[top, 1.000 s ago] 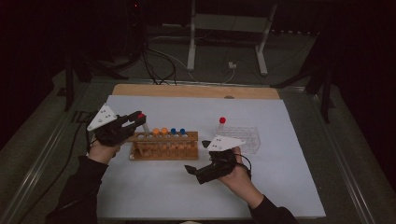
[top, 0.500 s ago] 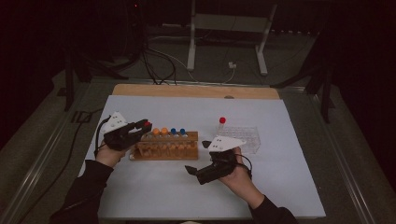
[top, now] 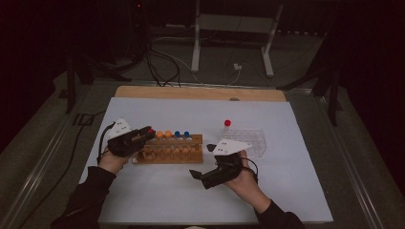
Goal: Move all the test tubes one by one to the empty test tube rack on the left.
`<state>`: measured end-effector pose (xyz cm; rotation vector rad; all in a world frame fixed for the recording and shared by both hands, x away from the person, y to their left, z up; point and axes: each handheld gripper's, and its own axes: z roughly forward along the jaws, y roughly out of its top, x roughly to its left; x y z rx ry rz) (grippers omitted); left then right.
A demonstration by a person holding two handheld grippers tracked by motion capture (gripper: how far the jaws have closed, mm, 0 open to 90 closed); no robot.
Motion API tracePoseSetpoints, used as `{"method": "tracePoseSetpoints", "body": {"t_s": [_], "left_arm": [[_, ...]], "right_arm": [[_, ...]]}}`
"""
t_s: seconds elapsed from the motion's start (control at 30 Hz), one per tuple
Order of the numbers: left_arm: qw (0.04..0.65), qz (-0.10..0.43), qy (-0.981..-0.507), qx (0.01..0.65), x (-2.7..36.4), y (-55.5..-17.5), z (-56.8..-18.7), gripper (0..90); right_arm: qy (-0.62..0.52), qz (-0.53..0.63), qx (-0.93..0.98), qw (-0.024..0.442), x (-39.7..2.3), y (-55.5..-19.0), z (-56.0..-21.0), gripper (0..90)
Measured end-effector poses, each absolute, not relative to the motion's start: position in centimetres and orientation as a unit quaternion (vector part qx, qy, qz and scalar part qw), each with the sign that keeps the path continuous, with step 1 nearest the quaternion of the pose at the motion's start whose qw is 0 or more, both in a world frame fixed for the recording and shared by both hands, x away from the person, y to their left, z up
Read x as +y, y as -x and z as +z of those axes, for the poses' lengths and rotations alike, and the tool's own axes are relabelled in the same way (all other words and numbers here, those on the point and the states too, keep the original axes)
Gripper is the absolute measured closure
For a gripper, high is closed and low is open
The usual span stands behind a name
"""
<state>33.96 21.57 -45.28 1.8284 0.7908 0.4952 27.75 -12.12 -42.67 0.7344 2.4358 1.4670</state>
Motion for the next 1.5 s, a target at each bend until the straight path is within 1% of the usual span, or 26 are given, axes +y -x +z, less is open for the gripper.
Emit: {"method": "tracePoseSetpoints", "body": {"t_s": [0.2,0.33,0.4,0.43,0.53,0.6,0.67,0.73,0.77,0.83,0.9,0.97,1.0,1.03,1.07,1.2,1.5], "left_arm": [[0.521,0.192,-0.764,0.329,21.8,-34.0,-45.3,69.8],[0.527,0.182,-0.767,0.318,21.8,-33.8,-45.2,54.5],[0.525,0.19,-0.766,0.319,21.8,-33.6,-45.0,42.1],[0.529,0.186,-0.765,0.317,21.9,-33.5,-44.8,38.5],[0.54,0.18,-0.76,0.314,22.1,-33.3,-44.4,28.5],[0.541,0.178,-0.761,0.309,22.1,-33.0,-44.2,24.2],[0.547,0.172,-0.76,0.305,22.2,-32.8,-44.0,16.3],[0.557,0.165,-0.757,0.298,22.2,-32.6,-43.7,14.4],[0.564,0.156,-0.757,0.291,22.3,-32.5,-43.6,9.0],[0.571,0.153,-0.757,0.28,22.3,-32.3,-43.3,2.9],[0.577,0.151,-0.755,0.272,22.3,-32.0,-43.0,1.8],[0.579,0.152,-0.756,0.266,22.3,-31.9,-42.9,1.5],[0.577,0.155,-0.757,0.265,22.3,-31.8,-42.8,1.2],[0.578,0.154,-0.757,0.264,22.3,-31.8,-42.8,1.2],[0.579,0.154,-0.757,0.262,22.3,-31.8,-42.8,1.2],[0.578,0.155,-0.758,0.261,22.4,-31.8,-42.8,1.2],[0.578,0.154,-0.759,0.259,22.3,-31.8,-42.7,1.2]], "right_arm": [[-0.249,0.501,0.823,0.103,-12.3,-27.8,-42.5,0.0],[-0.253,0.505,0.818,0.11,-12.7,-27.9,-42.2,0.0],[-0.254,0.508,0.815,0.116,-13.1,-28.1,-41.9,0.0],[-0.258,0.51,0.812,0.12,-13.4,-28.1,-41.7,0.0],[-0.263,0.514,0.806,0.133,-14.3,-28.5,-41.1,0.0],[-0.272,0.515,0.801,0.138,-15.1,-29.0,-40.8,0.0],[-0.284,0.514,0.796,0.148,-15.9,-29.5,-40.7,0.0],[-0.3,0.513,0.789,0.158,-16.7,-30.0,-40.7,0.0],[-0.303,0.51,0.789,0.162,-17.1,-30.3,-40.8,0.0],[-0.317,0.502,0.785,0.174,-17.7,-30.9,-41.1,0.0],[-0.329,0.494,0.785,0.181,-18.3,-31.5,-41.5,0.2],[-0.344,0.486,0.781,0.189,-18.9,-32.1,-42.0,6.3],[-0.352,0.483,0.779,0.192,-19.0,-32.4,-42.3,6.5],[-0.357,0.479,0.778,0.196,-19.2,-32.7,-42.6,9.0],[-0.361,0.473,0.779,0.198,-19.3,-33.0,-42.9,13.2],[-0.381,0.451,0.781,0.202,-19.5,-34.1,-44.0,17.1],[-0.416,0.414,0.786,0.197,-19.5,-35.8,-45.5,36.2]]}}
